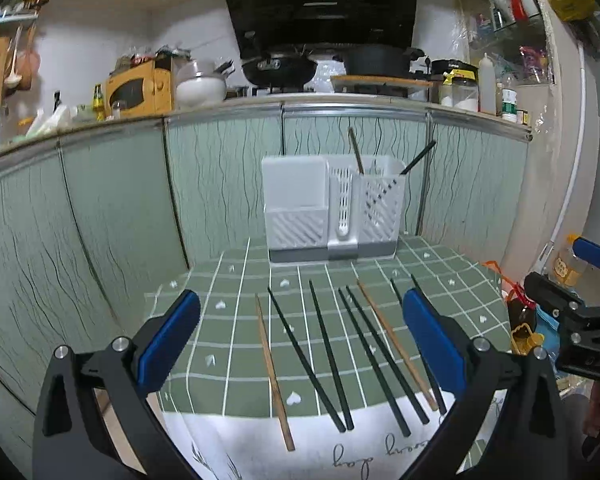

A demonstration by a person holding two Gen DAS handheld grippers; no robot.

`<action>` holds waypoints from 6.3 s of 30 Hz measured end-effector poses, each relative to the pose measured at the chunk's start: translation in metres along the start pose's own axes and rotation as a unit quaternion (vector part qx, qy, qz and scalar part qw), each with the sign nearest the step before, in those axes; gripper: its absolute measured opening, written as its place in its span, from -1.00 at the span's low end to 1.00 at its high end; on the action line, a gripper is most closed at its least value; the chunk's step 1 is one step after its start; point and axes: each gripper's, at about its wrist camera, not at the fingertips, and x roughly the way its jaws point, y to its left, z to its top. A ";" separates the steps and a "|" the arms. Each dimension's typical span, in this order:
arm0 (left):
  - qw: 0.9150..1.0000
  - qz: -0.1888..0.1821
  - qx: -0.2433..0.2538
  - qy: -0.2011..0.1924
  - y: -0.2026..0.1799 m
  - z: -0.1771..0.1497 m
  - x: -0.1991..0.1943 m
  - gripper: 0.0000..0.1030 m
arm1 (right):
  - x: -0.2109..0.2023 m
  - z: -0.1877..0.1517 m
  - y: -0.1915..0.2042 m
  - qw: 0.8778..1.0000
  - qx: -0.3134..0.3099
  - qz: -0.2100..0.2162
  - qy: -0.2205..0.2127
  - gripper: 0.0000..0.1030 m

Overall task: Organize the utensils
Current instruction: 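Move both tools back over the remaining chopsticks on the cloth, then close right tool on a black chopstick while left tool closes on a wooden chopstick, then lift the wooden chopstick with left tool while right tool lifts the black chopstick, then carry both chopsticks upright to the white holder and lower them in, then open both tools to release the chopsticks into the holder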

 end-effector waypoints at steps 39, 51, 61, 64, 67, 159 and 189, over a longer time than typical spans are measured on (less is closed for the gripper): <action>0.995 0.029 -0.008 0.095 0.026 -0.115 0.072 0.30 | 0.089 -0.113 -0.001 0.994 0.036 -0.008 0.106 0.42; 0.995 0.046 0.005 0.094 0.025 -0.120 0.075 -0.82 | 0.093 -0.119 0.010 0.993 0.025 0.016 0.112 -0.62; 0.995 0.035 -0.006 0.098 0.029 -0.119 0.073 -0.87 | 0.090 -0.119 0.007 0.992 0.044 0.032 0.116 -0.88; 0.995 0.030 -0.007 0.099 0.029 -0.119 0.071 -0.87 | 0.085 -0.117 0.006 0.992 0.048 0.036 0.113 -0.88; 0.995 0.028 -0.007 0.098 0.028 -0.117 0.068 -0.88 | 0.081 -0.114 0.005 0.992 0.050 0.037 0.110 -0.88; 0.995 -0.094 0.018 -0.031 -0.057 0.232 0.089 -0.87 | 0.083 0.244 -0.058 0.994 0.033 0.085 -0.066 -0.88; 0.994 -0.093 0.045 0.016 -0.054 0.188 0.194 0.56 | 0.195 0.207 -0.083 0.991 0.072 0.113 -0.003 0.26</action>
